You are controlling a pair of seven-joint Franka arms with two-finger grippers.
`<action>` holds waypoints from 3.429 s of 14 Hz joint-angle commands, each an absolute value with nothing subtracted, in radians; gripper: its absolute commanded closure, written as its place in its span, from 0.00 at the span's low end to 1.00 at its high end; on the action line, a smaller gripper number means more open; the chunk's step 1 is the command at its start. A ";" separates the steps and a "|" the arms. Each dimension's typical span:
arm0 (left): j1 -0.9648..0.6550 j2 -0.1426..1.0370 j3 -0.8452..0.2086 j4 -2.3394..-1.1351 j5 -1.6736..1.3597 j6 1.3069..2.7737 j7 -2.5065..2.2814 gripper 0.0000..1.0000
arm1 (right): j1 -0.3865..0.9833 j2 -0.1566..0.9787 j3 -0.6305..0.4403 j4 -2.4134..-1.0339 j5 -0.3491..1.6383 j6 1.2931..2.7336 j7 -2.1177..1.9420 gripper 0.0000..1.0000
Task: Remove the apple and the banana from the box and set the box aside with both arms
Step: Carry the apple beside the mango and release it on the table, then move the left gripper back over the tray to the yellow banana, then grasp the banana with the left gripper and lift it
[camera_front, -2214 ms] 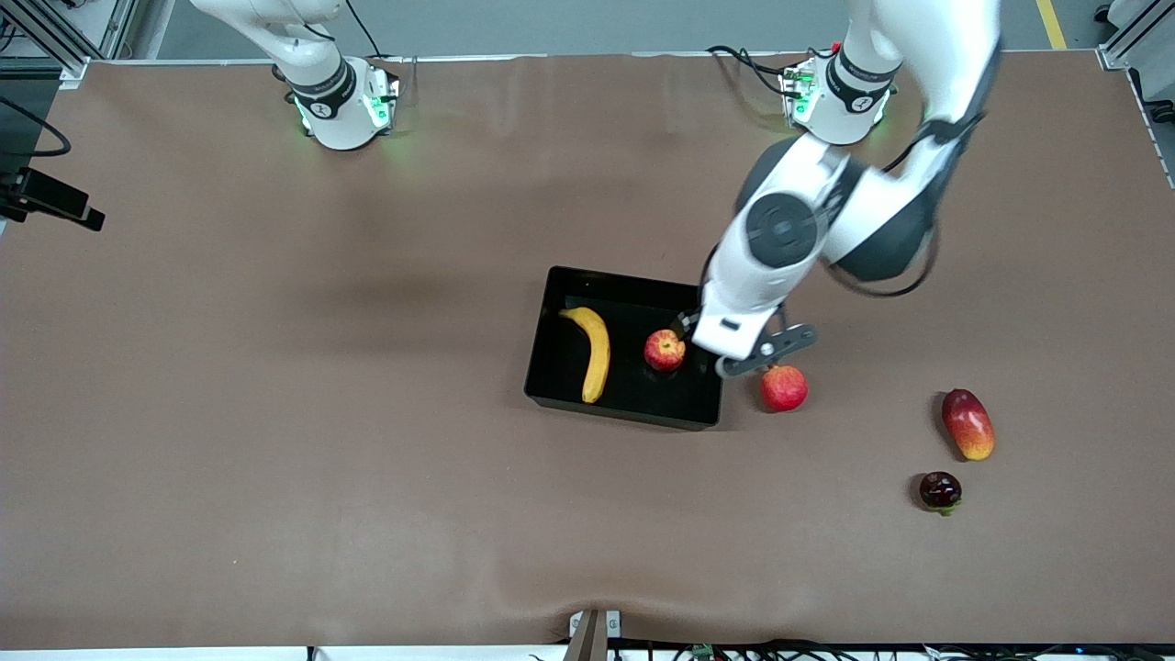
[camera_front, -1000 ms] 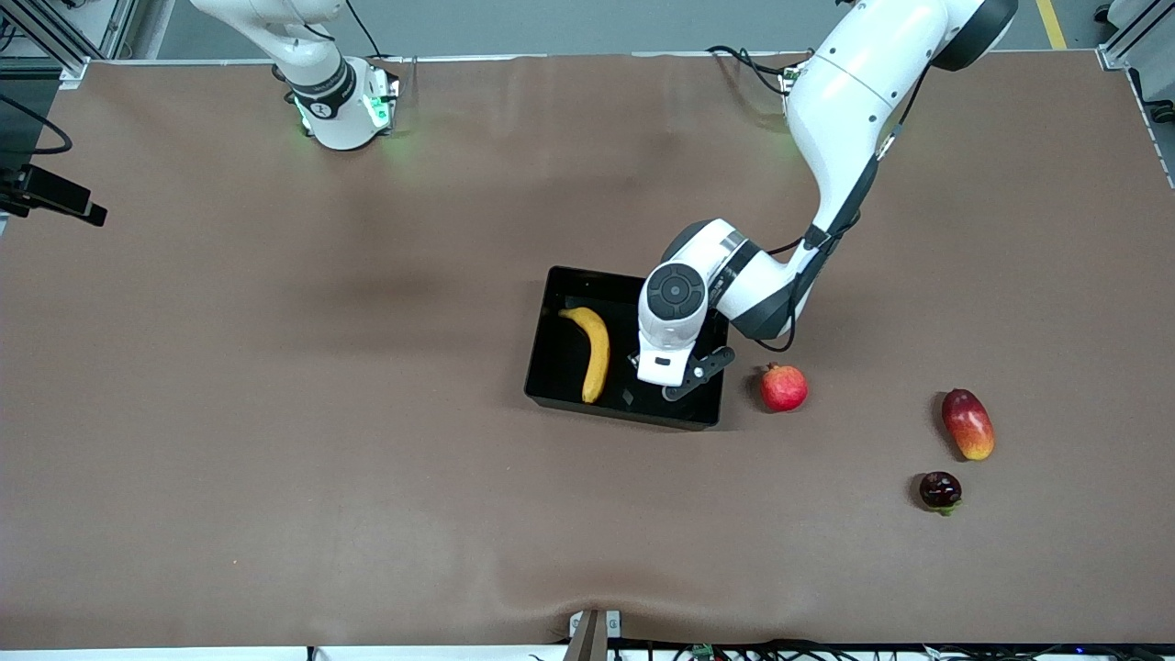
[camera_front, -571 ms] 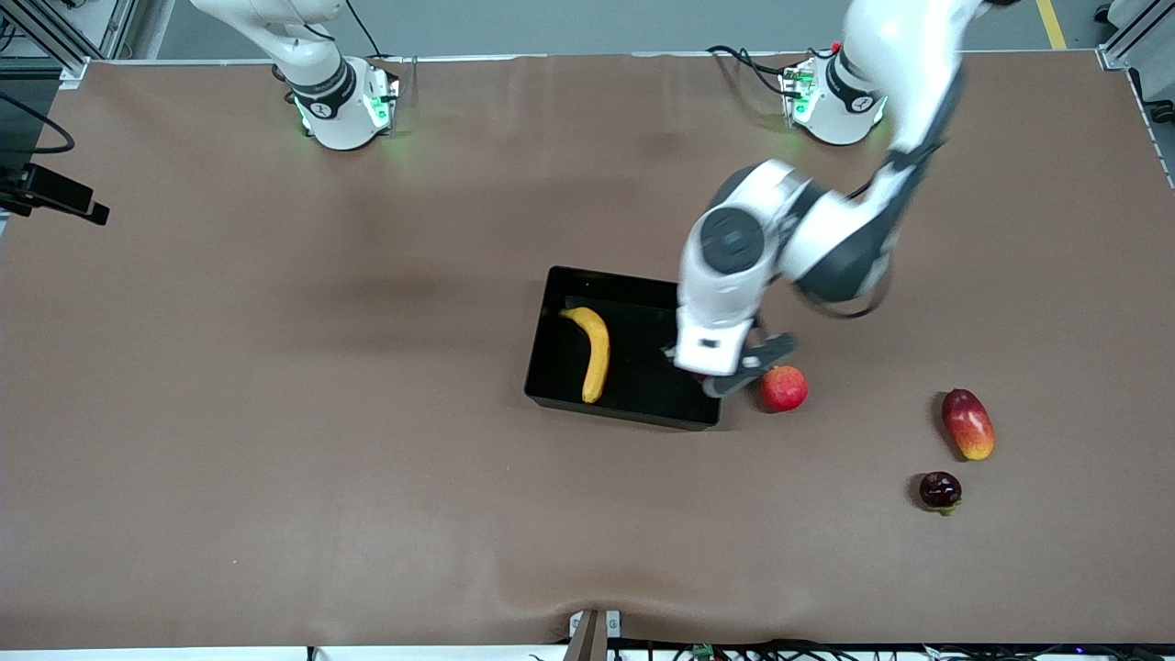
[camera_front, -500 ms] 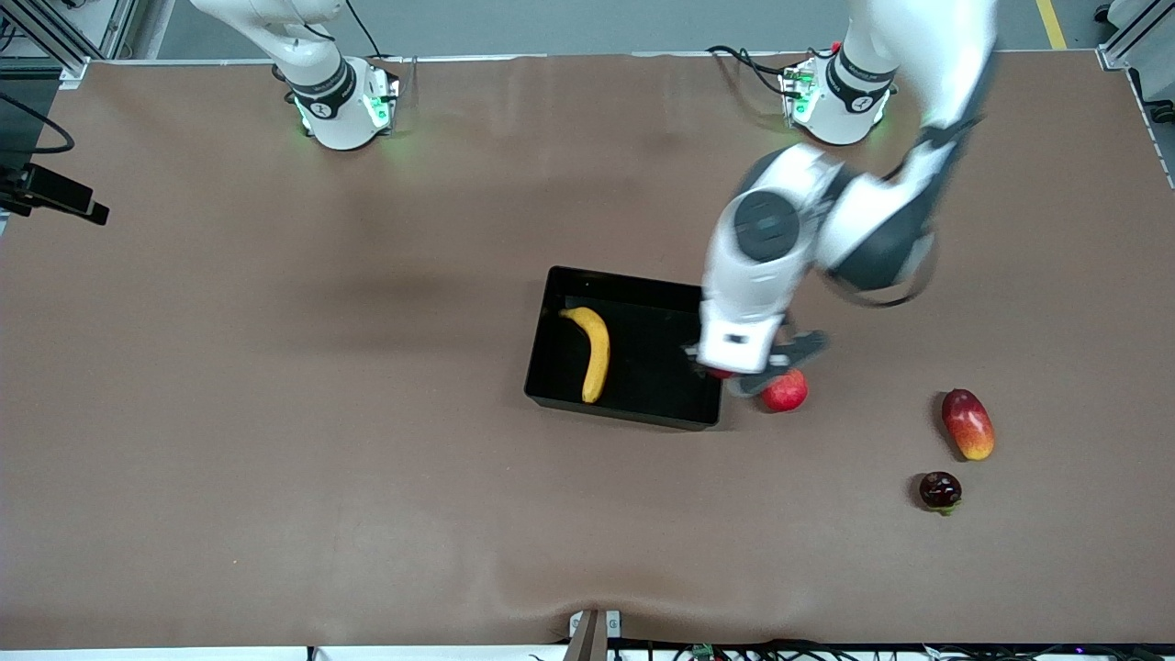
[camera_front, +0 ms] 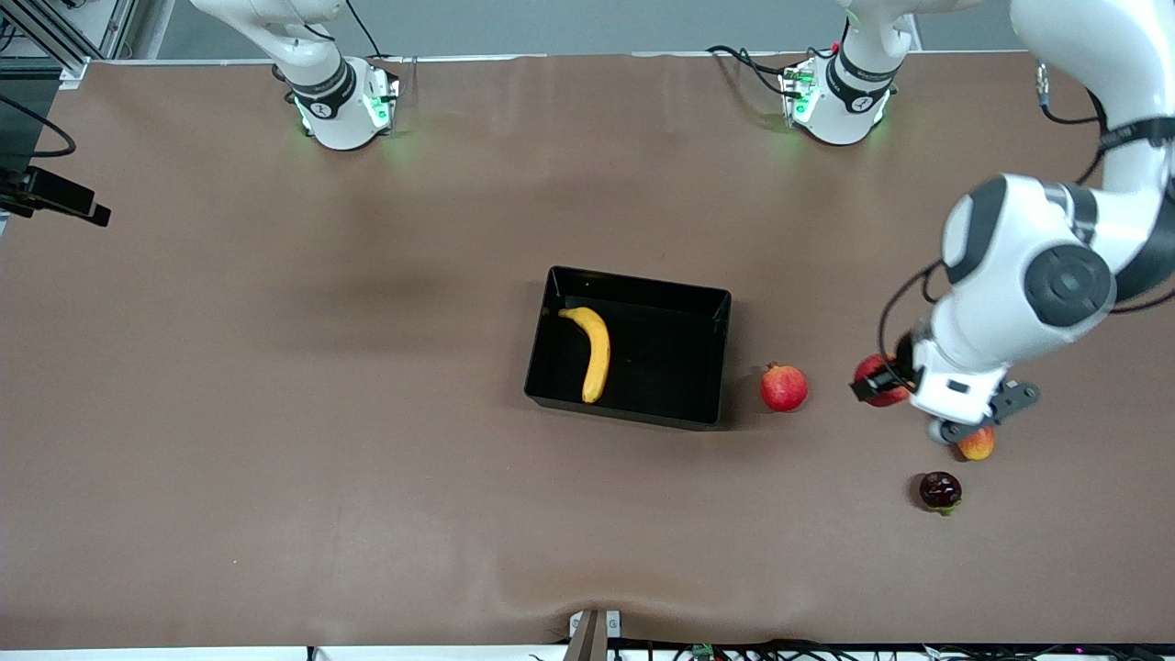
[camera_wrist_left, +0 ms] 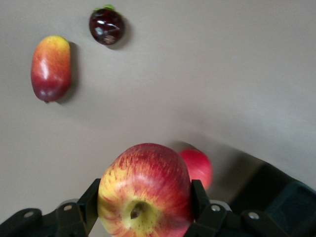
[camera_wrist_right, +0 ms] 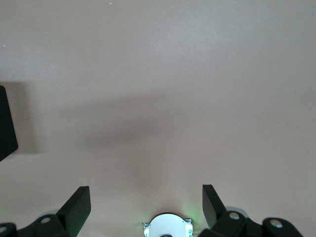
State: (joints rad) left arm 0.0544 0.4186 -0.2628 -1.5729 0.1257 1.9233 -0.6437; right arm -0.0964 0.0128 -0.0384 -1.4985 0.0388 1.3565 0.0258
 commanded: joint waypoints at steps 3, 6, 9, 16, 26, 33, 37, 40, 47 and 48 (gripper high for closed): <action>0.147 0.572 -0.267 -1.606 0.144 2.060 -0.584 1.00 | -0.121 0.029 -0.025 -1.488 0.032 1.345 0.014 0.00; 0.161 0.652 -0.267 -1.614 0.182 2.155 -0.584 1.00 | -0.117 0.047 -0.025 -1.488 0.035 1.347 0.018 0.00; 0.156 0.713 -0.267 -1.612 0.218 2.233 -0.586 1.00 | -0.109 0.116 -0.023 -1.483 0.049 1.358 0.018 0.00; 0.143 0.694 -0.293 -1.598 0.212 2.246 -0.604 0.00 | -0.092 0.169 -0.020 -1.486 0.046 1.345 0.014 0.00; -0.104 0.566 -0.456 -1.550 0.218 2.103 -0.856 0.00 | -0.055 0.190 -0.020 -1.485 0.035 1.333 0.014 0.00; -0.418 0.744 -0.332 -1.361 0.209 2.123 -0.971 0.00 | -0.048 0.195 -0.021 -1.486 0.034 1.335 0.014 0.00; -0.549 0.842 -0.243 -1.338 0.210 2.265 -1.034 0.00 | -0.046 0.195 -0.021 -1.486 0.035 1.336 0.015 0.00; -0.609 0.911 -0.206 -1.316 0.210 2.344 -1.061 0.00 | -0.044 0.212 -0.021 -1.485 0.035 1.336 0.014 0.00; -0.669 0.953 -0.172 -1.307 0.213 2.372 -1.071 0.99 | -0.049 0.271 -0.021 -1.482 0.041 1.364 0.015 0.00; -0.669 0.945 -0.172 -1.308 0.213 2.372 -1.071 1.00 | -0.046 0.285 -0.021 -1.480 0.041 1.364 0.015 0.00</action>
State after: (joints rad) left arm -0.6466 0.9366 -0.1889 -1.3353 0.1976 2.3604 -1.0539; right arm -0.0458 0.2536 -0.0251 -1.5015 0.0398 1.3669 0.0208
